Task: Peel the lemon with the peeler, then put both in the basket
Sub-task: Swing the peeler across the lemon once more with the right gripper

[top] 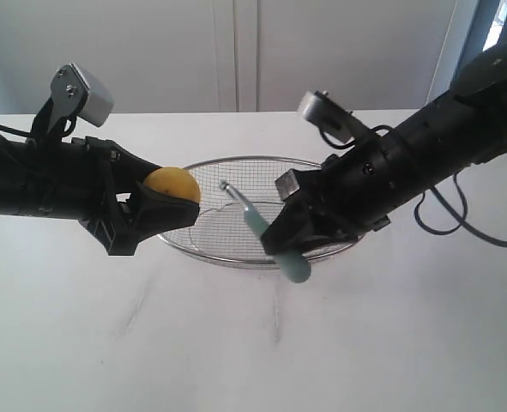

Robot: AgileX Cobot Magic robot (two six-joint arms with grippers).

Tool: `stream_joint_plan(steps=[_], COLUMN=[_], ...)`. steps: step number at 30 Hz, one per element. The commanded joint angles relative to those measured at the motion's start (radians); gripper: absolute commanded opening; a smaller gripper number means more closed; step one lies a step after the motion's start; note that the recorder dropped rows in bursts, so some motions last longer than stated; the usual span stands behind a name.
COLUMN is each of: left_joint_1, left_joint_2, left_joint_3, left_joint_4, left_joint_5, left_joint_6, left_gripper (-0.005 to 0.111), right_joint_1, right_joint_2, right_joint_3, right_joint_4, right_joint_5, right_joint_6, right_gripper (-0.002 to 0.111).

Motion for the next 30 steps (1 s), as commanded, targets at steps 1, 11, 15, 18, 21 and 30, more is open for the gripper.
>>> stream_joint_plan(steps=[1,11,15,18,21,30], left_joint_1=[-0.004,-0.004,-0.004,-0.004,-0.004,-0.004], left_joint_2=[-0.003,-0.003,-0.003,-0.003,-0.003,-0.003], left_joint_3=[0.001,0.001,0.001,0.001,0.001,0.001], left_joint_4=[-0.027,-0.027,-0.027,-0.027,-0.027,-0.027], left_joint_5=[0.026,0.024,0.024,0.024,0.024,0.026], left_joint_6=[-0.003,-0.003,-0.003,-0.003,-0.003,-0.003], left_gripper=[0.0,0.0,0.0,0.0,0.0,0.0], right_joint_1=[0.06,0.093,0.093,0.093,0.093,0.091], right_joint_2=[0.011,0.011,0.006,0.002,0.002,0.002], right_joint_3=[0.005,-0.014,-0.044,-0.048,-0.048,-0.063], right_joint_4=[0.017,0.029,0.025,0.021,0.016,0.008], right_joint_5=[0.022,0.104,0.128,0.128,0.126,0.119], right_joint_6=[0.0,0.0,-0.002,-0.002,-0.002,-0.002], right_gripper=[0.0,0.0,0.0,0.0,0.0,0.0])
